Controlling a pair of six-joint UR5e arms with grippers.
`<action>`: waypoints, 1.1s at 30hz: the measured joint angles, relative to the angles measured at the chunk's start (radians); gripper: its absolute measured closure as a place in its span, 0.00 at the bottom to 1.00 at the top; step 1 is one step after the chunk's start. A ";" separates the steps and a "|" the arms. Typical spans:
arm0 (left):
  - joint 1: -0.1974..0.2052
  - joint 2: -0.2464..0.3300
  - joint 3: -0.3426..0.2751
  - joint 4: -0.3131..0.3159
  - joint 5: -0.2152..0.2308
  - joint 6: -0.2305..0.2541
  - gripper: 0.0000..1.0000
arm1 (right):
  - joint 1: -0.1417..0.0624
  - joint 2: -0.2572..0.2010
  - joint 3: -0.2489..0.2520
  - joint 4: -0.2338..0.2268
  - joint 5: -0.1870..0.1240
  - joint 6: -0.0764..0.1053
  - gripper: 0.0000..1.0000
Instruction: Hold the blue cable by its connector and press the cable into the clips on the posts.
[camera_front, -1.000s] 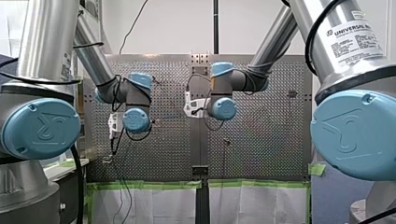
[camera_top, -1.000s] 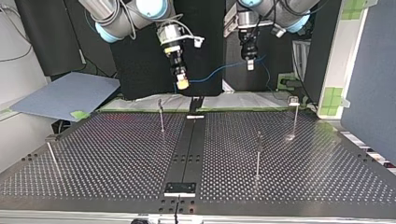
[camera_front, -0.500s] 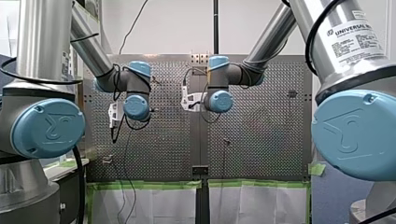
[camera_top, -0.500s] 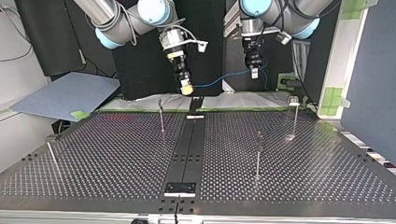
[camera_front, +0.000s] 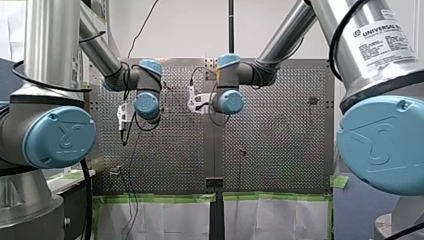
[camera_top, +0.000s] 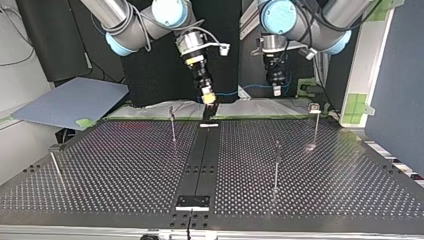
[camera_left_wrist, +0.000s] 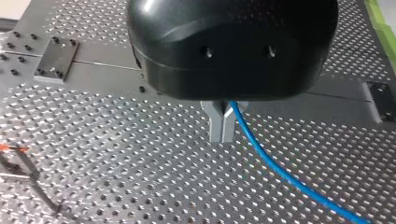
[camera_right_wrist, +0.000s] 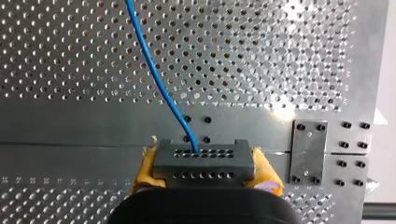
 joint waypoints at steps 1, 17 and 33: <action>0.005 0.005 0.008 -0.009 0.005 0.000 1.00 | 0.003 0.000 -0.007 0.008 0.000 0.000 1.00; 0.068 0.070 0.072 -0.144 0.035 -0.002 1.00 | 0.027 0.002 -0.090 0.079 -0.001 0.001 1.00; 0.066 0.071 0.124 -0.258 0.049 -0.004 1.00 | 0.036 0.005 -0.123 0.105 0.003 0.002 1.00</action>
